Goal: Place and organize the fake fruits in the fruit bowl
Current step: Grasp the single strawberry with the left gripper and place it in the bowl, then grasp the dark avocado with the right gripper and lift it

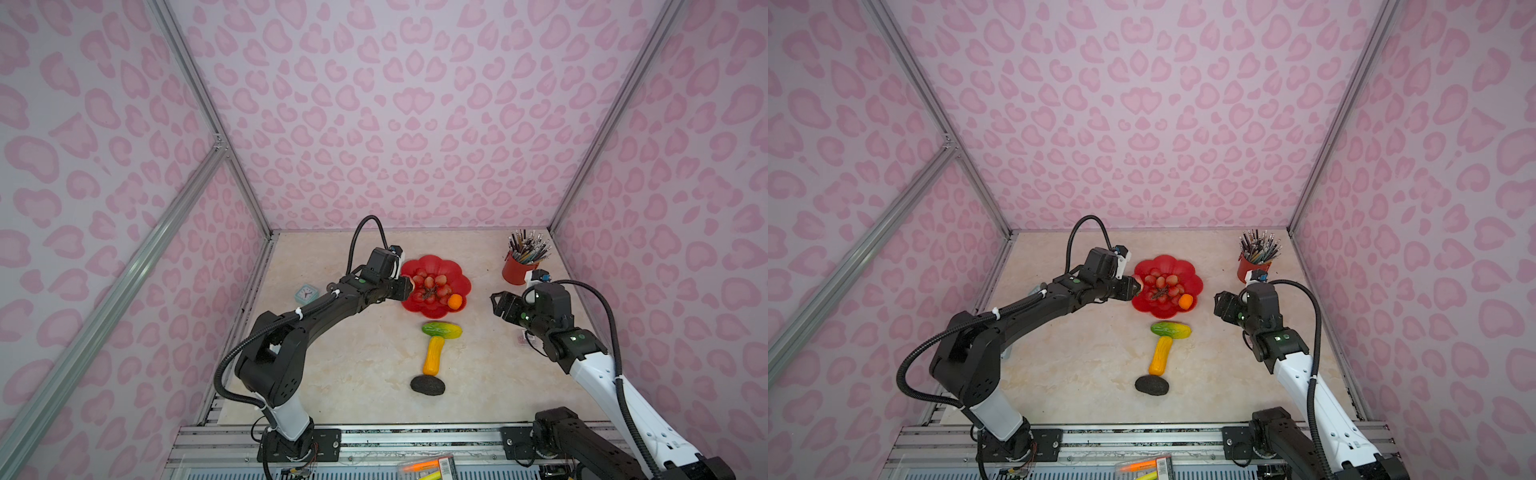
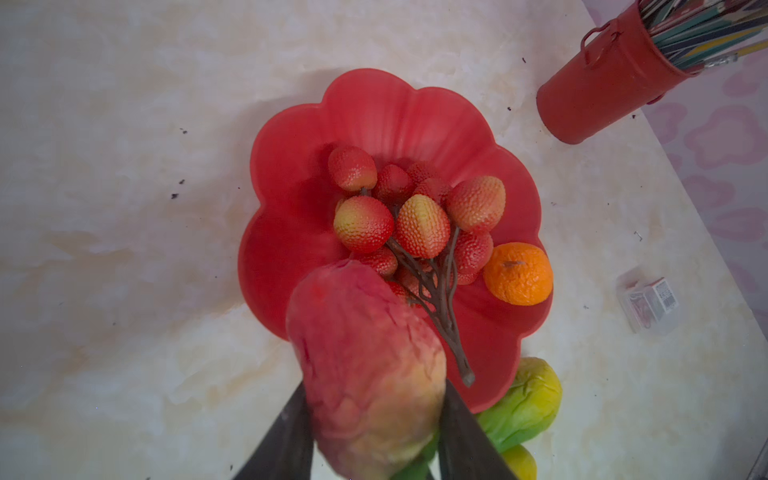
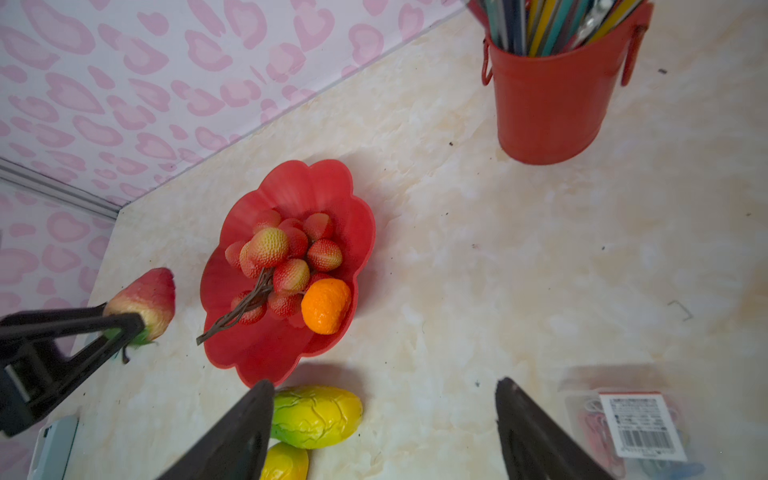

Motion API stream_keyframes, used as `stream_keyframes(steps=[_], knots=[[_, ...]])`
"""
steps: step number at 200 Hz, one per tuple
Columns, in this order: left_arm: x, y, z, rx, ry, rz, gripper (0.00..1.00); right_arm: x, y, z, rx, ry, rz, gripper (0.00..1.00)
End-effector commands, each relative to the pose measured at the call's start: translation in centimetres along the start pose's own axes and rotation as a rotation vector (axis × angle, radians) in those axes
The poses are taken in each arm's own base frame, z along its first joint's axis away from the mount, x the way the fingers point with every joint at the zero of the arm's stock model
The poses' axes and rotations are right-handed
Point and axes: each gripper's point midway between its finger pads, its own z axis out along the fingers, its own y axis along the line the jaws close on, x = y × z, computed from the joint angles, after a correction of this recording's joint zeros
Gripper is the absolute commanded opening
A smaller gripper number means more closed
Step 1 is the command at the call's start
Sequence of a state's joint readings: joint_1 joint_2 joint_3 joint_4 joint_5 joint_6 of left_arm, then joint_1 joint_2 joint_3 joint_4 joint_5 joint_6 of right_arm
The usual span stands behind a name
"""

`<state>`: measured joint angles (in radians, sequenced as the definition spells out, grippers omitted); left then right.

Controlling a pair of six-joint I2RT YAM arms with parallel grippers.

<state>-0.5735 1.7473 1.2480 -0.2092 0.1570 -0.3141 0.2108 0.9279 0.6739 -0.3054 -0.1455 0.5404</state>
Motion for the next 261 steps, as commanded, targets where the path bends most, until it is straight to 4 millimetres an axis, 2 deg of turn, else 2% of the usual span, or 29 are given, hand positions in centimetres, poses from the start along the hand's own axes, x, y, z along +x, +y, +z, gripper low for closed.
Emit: stream_keyframes(steps=[1, 24, 37, 40, 56, 71, 98, 118, 139, 165, 167, 194, 216, 261], knots=[[-0.2, 0.0, 1.9, 0.008, 0.019, -0.017, 0.45, 1.9, 0.4, 0.2, -0.003, 0.04, -0.002, 0.83], [0.3, 0.5, 3.8, -0.006, 0.049, -0.035, 0.47, 4.8, 0.8, 0.8, -0.016, 0.096, -0.005, 0.83], [1.3, 1.2, 4.8, -0.028, 0.081, -0.051, 0.5, 6.4, 1.1, 1.2, -0.022, 0.123, -0.005, 0.82], [0.4, 1.0, 4.7, -0.026, 0.063, -0.05, 0.51, 6.8, 1.3, 1.3, -0.025, 0.128, -0.006, 0.82], [0.5, 1.2, 5.1, -0.038, 0.07, -0.058, 0.6, 8.3, 1.7, 1.7, -0.029, 0.155, -0.006, 0.82], [0.4, 1.1, 5.0, -0.03, 0.065, -0.061, 0.67, 9.5, 2.5, 1.9, -0.041, 0.176, -0.013, 0.82], [-1.2, 0.4, 3.6, -0.02, 0.015, -0.051, 0.7, 11.5, 4.2, 2.2, -0.071, 0.207, -0.029, 0.82], [-3.4, -0.4, 1.3, -0.013, -0.053, -0.037, 0.73, 13.7, 5.8, 2.0, -0.112, 0.271, -0.077, 0.82], [-5.8, -1.1, -2.0, -0.011, -0.143, -0.02, 0.75, 17.2, 7.9, 1.0, -0.203, 0.372, -0.197, 0.83], [-8.9, -2.1, -7.7, -0.018, -0.291, -0.003, 0.77, 20.7, 9.5, -0.7, -0.269, 0.445, -0.39, 0.84], [-8.3, -1.8, -7.7, -0.025, -0.285, -0.004, 0.77, 20.9, 9.6, -0.8, -0.272, 0.448, -0.403, 0.84], [-8.6, -1.5, -12.9, -0.044, -0.394, -0.02, 0.8, 23.0, 9.7, -1.2, -0.27, 0.499, -0.534, 0.84], [-7.1, -0.5, -16.2, -0.061, -0.45, -0.061, 0.82, 24.6, 10.4, -1.1, -0.285, 0.533, -0.598, 0.82], [-2.1, 1.9, -19.7, -0.112, -0.471, -0.136, 0.85, 28.5, 11.3, -0.9, -0.291, 0.615, -0.715, 0.74]])
